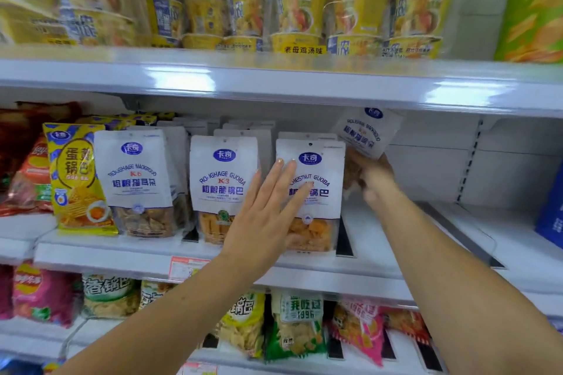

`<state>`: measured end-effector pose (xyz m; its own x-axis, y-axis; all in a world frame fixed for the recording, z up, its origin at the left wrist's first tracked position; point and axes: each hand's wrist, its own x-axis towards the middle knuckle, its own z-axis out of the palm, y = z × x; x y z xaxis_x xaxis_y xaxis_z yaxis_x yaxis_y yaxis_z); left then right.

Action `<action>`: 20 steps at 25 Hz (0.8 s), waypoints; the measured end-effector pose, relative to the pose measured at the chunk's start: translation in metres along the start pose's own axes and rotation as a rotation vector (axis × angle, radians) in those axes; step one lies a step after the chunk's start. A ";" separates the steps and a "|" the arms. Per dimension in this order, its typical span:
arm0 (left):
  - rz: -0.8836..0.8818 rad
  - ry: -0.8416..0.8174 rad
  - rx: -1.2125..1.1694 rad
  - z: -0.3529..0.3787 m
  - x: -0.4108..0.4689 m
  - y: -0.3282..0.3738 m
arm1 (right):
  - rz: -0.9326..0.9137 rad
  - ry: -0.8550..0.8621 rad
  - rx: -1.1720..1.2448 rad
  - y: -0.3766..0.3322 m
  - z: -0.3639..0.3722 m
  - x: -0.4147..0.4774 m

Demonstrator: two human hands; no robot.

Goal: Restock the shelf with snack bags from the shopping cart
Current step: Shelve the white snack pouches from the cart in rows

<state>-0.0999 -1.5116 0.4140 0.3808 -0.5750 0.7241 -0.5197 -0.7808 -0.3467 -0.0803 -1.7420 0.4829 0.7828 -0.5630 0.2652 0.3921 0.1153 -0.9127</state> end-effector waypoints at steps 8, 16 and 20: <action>-0.047 -0.016 0.037 0.005 -0.006 -0.003 | 0.086 -0.388 -0.101 0.007 0.012 0.005; -0.068 -0.008 0.047 0.004 -0.005 0.001 | 0.143 -0.313 -0.506 0.014 0.025 0.002; -0.087 -0.002 0.045 0.004 -0.007 0.003 | 0.118 -0.358 -0.673 0.012 0.028 -0.003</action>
<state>-0.1012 -1.5109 0.4059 0.4251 -0.5047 0.7514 -0.4497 -0.8382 -0.3086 -0.0644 -1.7165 0.4797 0.9547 -0.2657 0.1338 0.0073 -0.4289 -0.9033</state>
